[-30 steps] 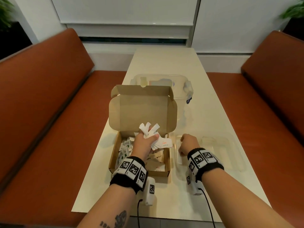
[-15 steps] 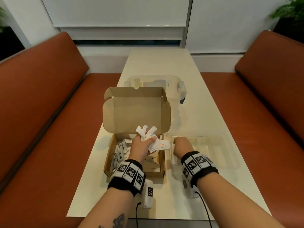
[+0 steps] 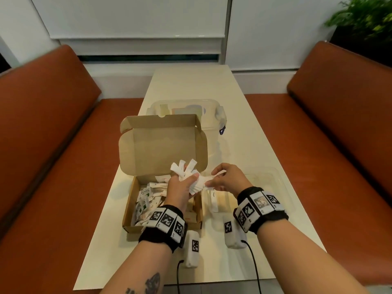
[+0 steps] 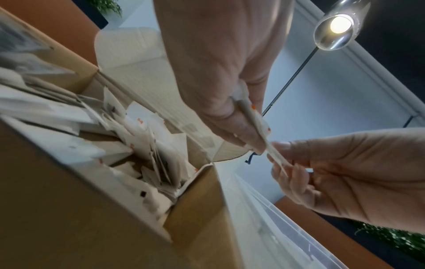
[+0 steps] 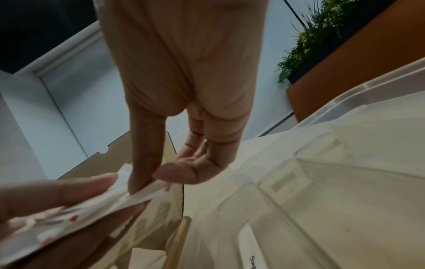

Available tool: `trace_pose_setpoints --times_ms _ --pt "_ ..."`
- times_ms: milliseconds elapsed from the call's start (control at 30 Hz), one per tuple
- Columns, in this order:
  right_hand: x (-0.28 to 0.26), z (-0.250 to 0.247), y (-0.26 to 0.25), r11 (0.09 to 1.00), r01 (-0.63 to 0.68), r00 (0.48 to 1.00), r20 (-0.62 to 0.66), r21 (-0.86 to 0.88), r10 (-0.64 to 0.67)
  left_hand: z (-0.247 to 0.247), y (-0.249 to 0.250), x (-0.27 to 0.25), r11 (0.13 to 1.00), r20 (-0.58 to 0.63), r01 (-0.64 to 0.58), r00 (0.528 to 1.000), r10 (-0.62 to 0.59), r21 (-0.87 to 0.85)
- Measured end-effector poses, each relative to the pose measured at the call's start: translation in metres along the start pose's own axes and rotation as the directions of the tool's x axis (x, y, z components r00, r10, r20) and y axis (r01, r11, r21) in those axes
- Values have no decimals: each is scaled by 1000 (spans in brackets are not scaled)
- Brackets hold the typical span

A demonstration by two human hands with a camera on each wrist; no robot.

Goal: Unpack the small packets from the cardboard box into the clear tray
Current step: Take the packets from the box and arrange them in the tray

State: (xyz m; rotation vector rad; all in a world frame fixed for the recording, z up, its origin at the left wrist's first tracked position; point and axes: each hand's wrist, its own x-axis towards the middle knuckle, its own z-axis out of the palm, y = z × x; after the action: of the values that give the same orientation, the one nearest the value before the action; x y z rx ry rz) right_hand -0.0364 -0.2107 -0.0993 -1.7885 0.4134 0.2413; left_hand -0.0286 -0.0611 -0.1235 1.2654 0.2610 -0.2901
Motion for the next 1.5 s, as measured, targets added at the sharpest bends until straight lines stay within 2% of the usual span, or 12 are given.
trace_pose_setpoints --times_ms 200,533,700,800,900,1033,1200,1333,1500 --pt "1 -8 0 998 55 998 35 -28 -54 3 0 -7 995 95 76 993 -70 -64" --pt "-2 -24 11 999 49 999 -3 4 -49 7 -2 -6 991 66 67 996 -60 -115" --pt "-4 -59 11 996 77 989 -134 54 -69 13 -4 -5 991 71 73 995 -65 -116" --pt "-3 -88 18 995 93 960 -262 -40 -101 17 -6 -5 992 83 65 995 -56 -112" --pt "1 -103 26 980 69 934 -333 -187 -129 21 -9 -6 993 94 59 994 -50 -100" --pt "12 -103 30 881 3 938 -303 -473 -166 25 -9 -6 995 111 53 993 -43 -89" --pt "25 -96 24 689 -39 965 -207 -724 -163 25 -4 -5 996 98 62 994 -56 -61" --pt "30 -92 18 583 -105 971 -211 -806 -116 22 -3 -6 997 88 61 995 -56 -46" --pt "31 -88 17 554 -96 983 -167 -827 -79 18 -4 -4 998 96 56 994 -54 -23"
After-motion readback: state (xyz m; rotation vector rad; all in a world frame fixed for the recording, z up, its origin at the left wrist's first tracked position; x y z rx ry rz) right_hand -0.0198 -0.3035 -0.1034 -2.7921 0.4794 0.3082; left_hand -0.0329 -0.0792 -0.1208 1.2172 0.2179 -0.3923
